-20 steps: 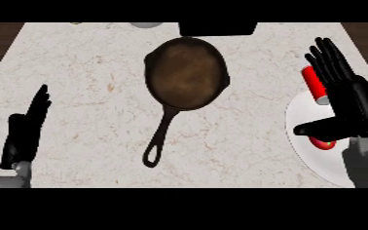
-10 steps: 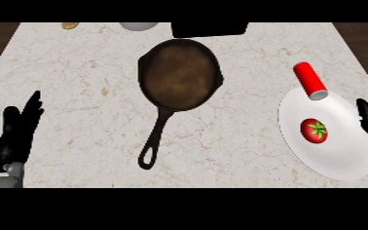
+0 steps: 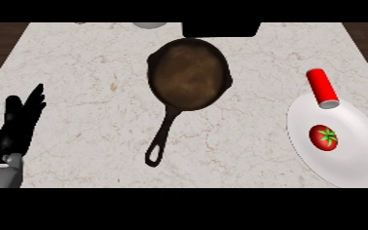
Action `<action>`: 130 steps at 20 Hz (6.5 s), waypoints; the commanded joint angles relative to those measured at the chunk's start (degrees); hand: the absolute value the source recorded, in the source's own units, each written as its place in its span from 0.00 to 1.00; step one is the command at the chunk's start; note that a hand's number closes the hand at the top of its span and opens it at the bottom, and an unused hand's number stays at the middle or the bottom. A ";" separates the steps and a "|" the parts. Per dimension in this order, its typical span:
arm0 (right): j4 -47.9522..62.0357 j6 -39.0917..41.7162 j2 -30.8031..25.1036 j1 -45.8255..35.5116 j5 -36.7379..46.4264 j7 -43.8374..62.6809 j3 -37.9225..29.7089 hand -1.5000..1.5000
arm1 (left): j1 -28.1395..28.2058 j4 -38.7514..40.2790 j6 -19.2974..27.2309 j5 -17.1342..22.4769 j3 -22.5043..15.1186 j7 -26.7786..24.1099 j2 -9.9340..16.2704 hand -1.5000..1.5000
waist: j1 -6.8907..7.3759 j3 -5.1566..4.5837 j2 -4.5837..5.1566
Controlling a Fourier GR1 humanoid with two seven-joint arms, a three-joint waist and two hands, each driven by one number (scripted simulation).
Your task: Pick the tomato from the plate and place it in the pan
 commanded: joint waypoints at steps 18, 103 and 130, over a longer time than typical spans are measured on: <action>-4.51 23.47 -29.80 -12.95 9.13 52.58 19.53 0.00 | -4.76 1.01 -0.89 -2.23 -0.19 2.29 -1.69 0.50 | 1.88 0.06 0.14; 13.74 20.87 2.23 -43.65 50.53 8.54 25.98 1.00 | -4.97 1.40 -11.08 -11.88 11.89 1.32 -8.53 0.50 | 1.58 0.08 0.14; 84.92 -5.25 21.78 -78.67 45.16 -1.30 23.51 1.00 | -7.59 2.04 -10.89 -14.17 9.33 -0.26 -10.98 0.50 | 6.58 0.14 1.83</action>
